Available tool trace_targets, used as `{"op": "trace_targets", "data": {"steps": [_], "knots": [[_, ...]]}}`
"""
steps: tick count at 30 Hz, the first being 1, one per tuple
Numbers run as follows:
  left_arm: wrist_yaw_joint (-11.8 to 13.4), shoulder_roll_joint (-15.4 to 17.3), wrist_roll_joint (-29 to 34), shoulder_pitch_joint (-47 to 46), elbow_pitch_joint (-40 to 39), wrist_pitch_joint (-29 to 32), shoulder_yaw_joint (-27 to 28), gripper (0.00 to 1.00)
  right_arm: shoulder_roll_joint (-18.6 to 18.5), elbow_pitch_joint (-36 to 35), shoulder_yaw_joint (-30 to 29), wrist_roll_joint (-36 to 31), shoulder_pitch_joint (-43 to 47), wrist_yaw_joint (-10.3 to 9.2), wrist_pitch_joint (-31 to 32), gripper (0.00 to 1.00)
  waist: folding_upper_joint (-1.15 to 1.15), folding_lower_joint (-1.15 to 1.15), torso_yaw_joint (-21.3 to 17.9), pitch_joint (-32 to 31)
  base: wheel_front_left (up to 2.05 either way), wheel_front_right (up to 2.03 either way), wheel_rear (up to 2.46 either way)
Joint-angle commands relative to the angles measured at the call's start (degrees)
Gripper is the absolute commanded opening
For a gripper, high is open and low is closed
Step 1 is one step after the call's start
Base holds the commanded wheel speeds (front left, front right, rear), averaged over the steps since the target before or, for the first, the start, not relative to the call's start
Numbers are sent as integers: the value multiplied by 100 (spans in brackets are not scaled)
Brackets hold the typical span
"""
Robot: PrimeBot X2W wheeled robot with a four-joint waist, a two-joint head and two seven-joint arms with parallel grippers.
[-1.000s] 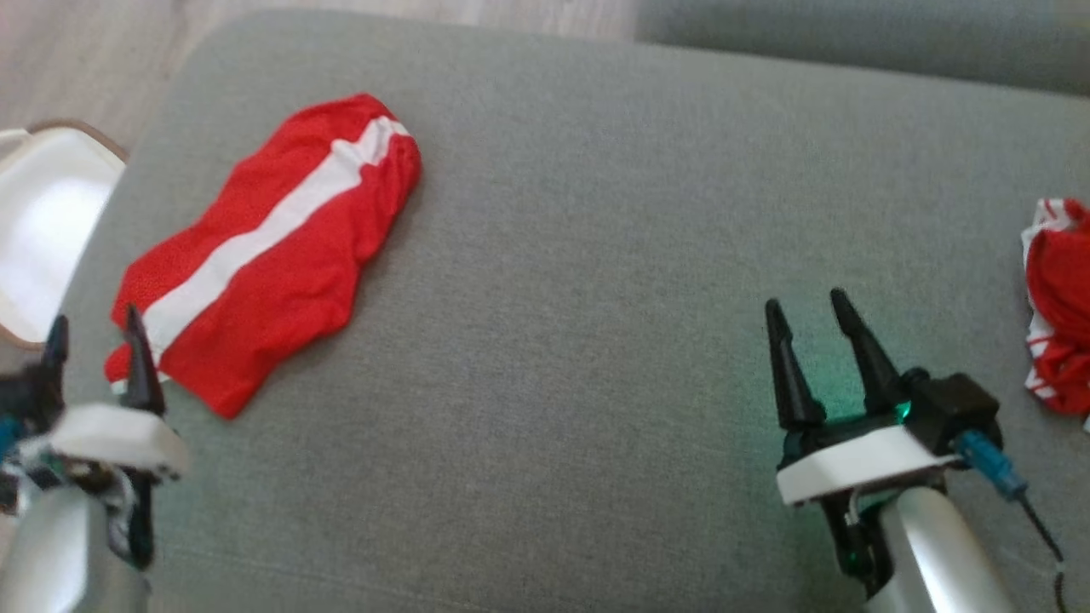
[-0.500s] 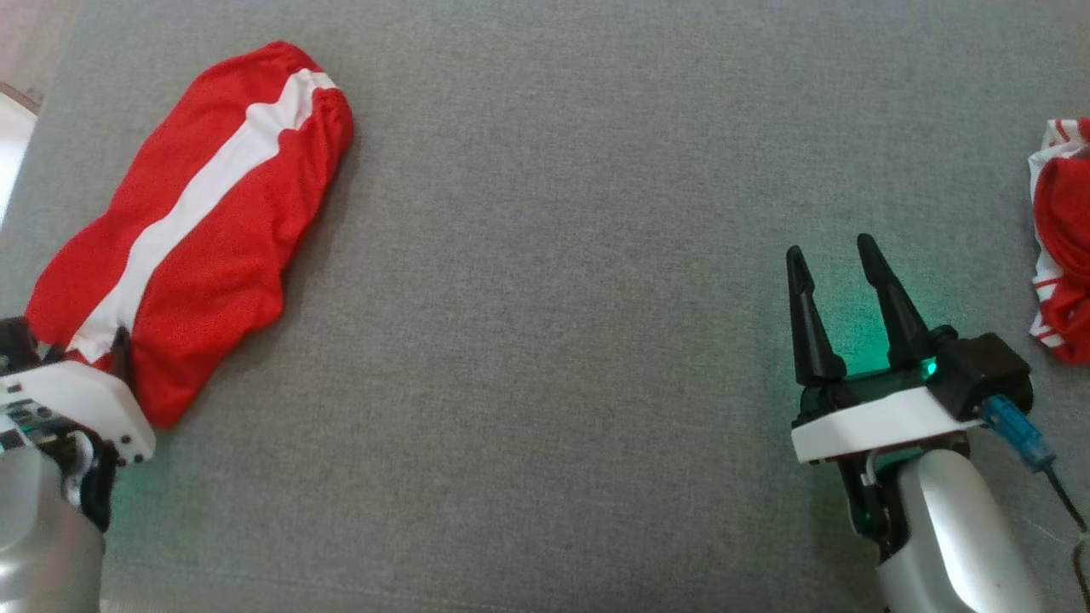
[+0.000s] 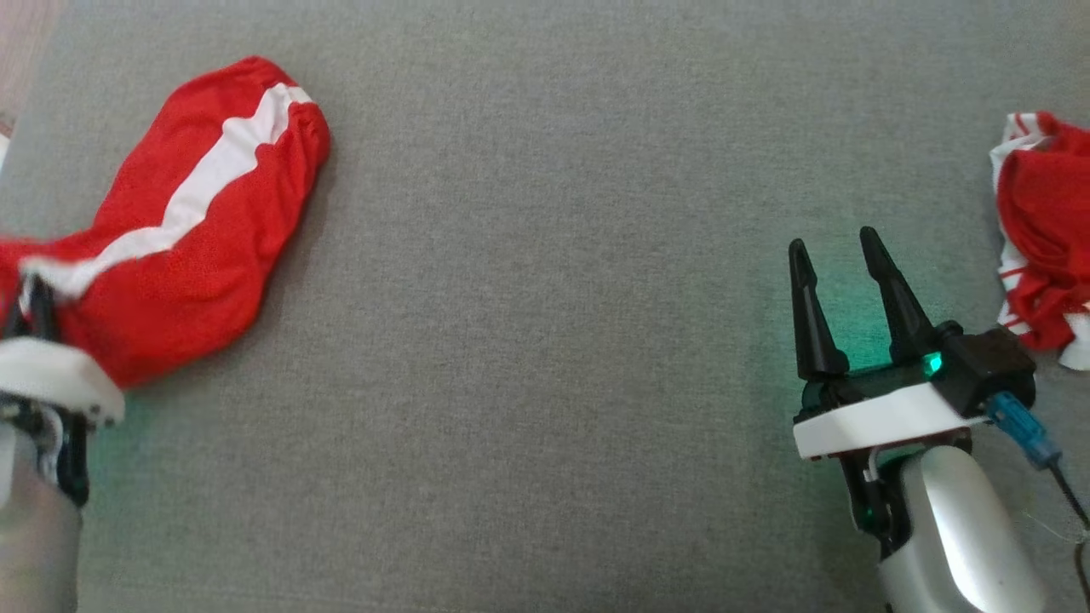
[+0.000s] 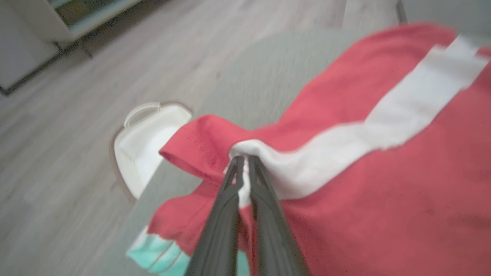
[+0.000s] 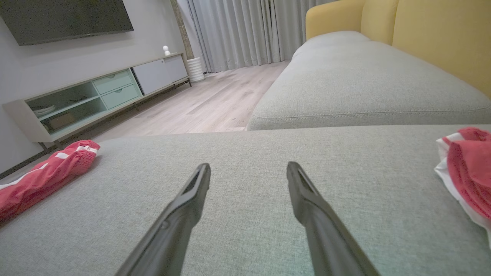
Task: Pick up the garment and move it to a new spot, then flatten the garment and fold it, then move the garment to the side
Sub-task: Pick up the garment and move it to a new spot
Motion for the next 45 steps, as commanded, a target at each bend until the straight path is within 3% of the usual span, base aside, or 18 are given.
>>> {"op": "trace_targets", "data": {"steps": [1,5,10,18,23,28,29,30,31,39,45], "knots": [[33,296,75,-395,-329,-316,120,0,-2,-121,146,48,-100,-5,-33,100,0,0,-46,-88,0,0,0],[-19,180,182,-552,-861,-563,-41,0,-2,-55,191,135,-94,-5,-71,100,0,0,-123,-214,0,0,0],[-62,-166,365,-561,-2188,-581,-487,0,-2,67,280,340,-70,-5,-142,100,0,0,-369,-411,0,0,0],[-5,-750,490,-353,-3838,374,-1217,0,-2,157,392,543,-150,-5,-188,100,0,0,-856,-381,0,0,0],[66,-1151,602,-375,-4235,864,-1691,0,-2,93,514,679,-273,-5,-194,100,0,0,-1200,-247,0,0,0],[128,-1714,687,-563,-3977,1095,-2204,0,-2,12,628,789,-346,-5,-195,100,0,0,-1496,-121,0,0,0],[143,-1788,696,-608,-3882,1084,-2294,6,-2,8,653,806,-361,-5,-195,100,0,0,-1549,-99,0,0,0],[180,-1852,685,-644,-3799,1019,-2353,64,-2,2,679,827,-381,-5,-195,100,0,0,-1607,-79,0,0,0],[215,-1900,677,-675,-3712,948,-2420,100,-2,-8,685,844,-393,-5,-195,100,0,0,-1642,-64,0,0,0],[469,-1996,495,-668,-3305,163,-2567,100,-2,-41,554,830,-318,-5,-196,100,0,0,-1548,-118,0,0,0],[687,-1604,310,-164,-3381,-336,-2136,100,-2,-48,445,727,-186,-5,-196,100,0,0,-1170,-385,0,0,0]]}}
